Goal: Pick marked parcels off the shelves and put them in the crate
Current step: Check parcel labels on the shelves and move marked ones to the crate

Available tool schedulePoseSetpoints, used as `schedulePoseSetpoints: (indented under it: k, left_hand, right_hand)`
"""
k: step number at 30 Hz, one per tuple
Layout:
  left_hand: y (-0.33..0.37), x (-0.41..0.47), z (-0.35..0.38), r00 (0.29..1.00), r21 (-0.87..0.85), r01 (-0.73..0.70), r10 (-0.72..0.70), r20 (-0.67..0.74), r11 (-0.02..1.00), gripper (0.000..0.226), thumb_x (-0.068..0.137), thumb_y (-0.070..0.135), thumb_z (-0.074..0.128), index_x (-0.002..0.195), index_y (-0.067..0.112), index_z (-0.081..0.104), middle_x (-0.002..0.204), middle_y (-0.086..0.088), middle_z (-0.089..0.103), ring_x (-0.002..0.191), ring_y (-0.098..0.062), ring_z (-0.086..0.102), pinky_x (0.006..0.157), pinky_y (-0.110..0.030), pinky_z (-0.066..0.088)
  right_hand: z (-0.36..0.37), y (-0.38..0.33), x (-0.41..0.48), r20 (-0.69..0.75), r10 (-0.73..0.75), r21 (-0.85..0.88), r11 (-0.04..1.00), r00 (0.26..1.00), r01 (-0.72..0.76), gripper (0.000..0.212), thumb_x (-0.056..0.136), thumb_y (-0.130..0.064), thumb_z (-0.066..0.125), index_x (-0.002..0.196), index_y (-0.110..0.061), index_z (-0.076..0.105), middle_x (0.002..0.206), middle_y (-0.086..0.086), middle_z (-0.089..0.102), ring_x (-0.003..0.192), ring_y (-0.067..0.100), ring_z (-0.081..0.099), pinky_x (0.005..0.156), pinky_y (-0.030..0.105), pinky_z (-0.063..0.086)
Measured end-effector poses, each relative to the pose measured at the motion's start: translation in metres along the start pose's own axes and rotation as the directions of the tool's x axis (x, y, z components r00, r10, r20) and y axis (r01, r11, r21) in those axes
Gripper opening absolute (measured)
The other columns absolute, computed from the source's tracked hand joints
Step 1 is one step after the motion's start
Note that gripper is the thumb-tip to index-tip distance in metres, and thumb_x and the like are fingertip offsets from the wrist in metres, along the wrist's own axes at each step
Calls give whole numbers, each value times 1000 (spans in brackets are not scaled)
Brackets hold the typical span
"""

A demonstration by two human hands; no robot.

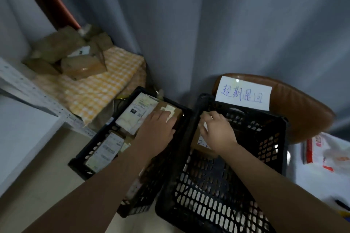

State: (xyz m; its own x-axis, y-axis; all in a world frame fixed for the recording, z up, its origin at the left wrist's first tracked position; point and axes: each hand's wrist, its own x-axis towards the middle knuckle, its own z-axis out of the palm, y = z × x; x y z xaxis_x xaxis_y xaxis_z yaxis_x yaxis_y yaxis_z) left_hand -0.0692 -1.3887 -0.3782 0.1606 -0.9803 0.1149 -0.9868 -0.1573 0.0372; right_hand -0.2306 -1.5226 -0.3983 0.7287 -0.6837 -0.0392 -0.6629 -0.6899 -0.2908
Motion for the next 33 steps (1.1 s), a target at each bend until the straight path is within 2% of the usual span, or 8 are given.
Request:
schedulePoseSetpoints:
  k: [2, 5, 10, 14, 19, 26, 30, 33]
  left_hand:
    - [-16, -24, -34, 996, 41, 27, -24, -85, 999, 31, 84, 28, 56, 107, 11, 67, 107, -14, 67, 94, -32, 65, 80, -41, 53]
    - [-47, -70, -88, 976, 80, 79, -60, -210, 994, 40, 87, 31, 38, 107, 10, 66, 104, -14, 67, 93, -33, 65, 78, -42, 55]
    - [-97, -180, -169, 909, 207, 247, -153, -388, 947, 41, 86, 31, 39, 106, 10, 68, 107, -12, 67, 98, -31, 64, 82, -40, 53]
    - [-134, -284, -219, 854, 258, 434, -303, -423, 863, 39, 82, 32, 44, 104, 13, 69, 104, -10, 68, 93, -31, 66, 78, -38, 53]
    - [-169, -407, -270, 754, 244, 616, -473, -455, 749, 36, 76, 23, 74, 109, 11, 66, 107, -11, 65, 96, -34, 63, 78, -41, 52]
    - [-188, -534, -312, 612, 248, 768, -563, -555, 590, 35, 79, 23, 72, 110, 9, 66, 108, -13, 66, 95, -34, 64, 79, -43, 52]
    - [-206, -581, -328, 565, 265, 813, -593, -573, 519, 35, 84, 31, 51, 110, 11, 64, 106, -11, 65, 92, -33, 63, 76, -40, 51]
    - [-227, -595, -345, 526, 245, 839, -611, -592, 485, 32, 81, 23, 68, 110, 10, 64, 106, -13, 65, 94, -34, 62, 77, -41, 51]
  right_hand:
    - [-20, -34, -4, -103, -94, 51, 994, 990, 100, 31, 95, -27, 51, 120, -12, 62, 117, 10, 57, 108, 29, 53, 89, 39, 46]
    - [-46, -97, -11, -226, -246, 64, 962, 942, 267, 22, 90, -21, 58, 107, -10, 68, 101, 8, 60, 92, 29, 58, 78, 41, 51]
    - [-69, -238, -40, -317, -473, 87, 849, 822, 522, 20, 83, -20, 60, 98, -11, 69, 95, 7, 65, 80, 28, 63, 65, 36, 53]
    - [-76, -360, -77, -381, -601, 130, 718, 703, 684, 26, 87, -21, 53, 106, -10, 67, 103, 8, 65, 87, 26, 62, 72, 35, 51]
    - [-80, -491, -134, -424, -676, 182, 588, 603, 788, 29, 92, -22, 55, 119, -13, 62, 113, 6, 61, 101, 23, 56, 85, 34, 45]
    - [-69, -617, -195, -455, -756, 204, 426, 470, 882, 25, 87, -17, 59, 111, -12, 65, 107, 5, 64, 95, 24, 61, 78, 30, 48]
    - [-73, -666, -209, -430, -791, 207, 383, 435, 900, 29, 93, -22, 54, 121, -15, 61, 118, 2, 60, 108, 21, 54, 85, 31, 43]
    - [-83, -695, -205, -416, -812, 187, 364, 409, 912, 32, 95, -25, 51, 125, -16, 58, 125, 0, 56, 114, 20, 50, 87, 30, 40]
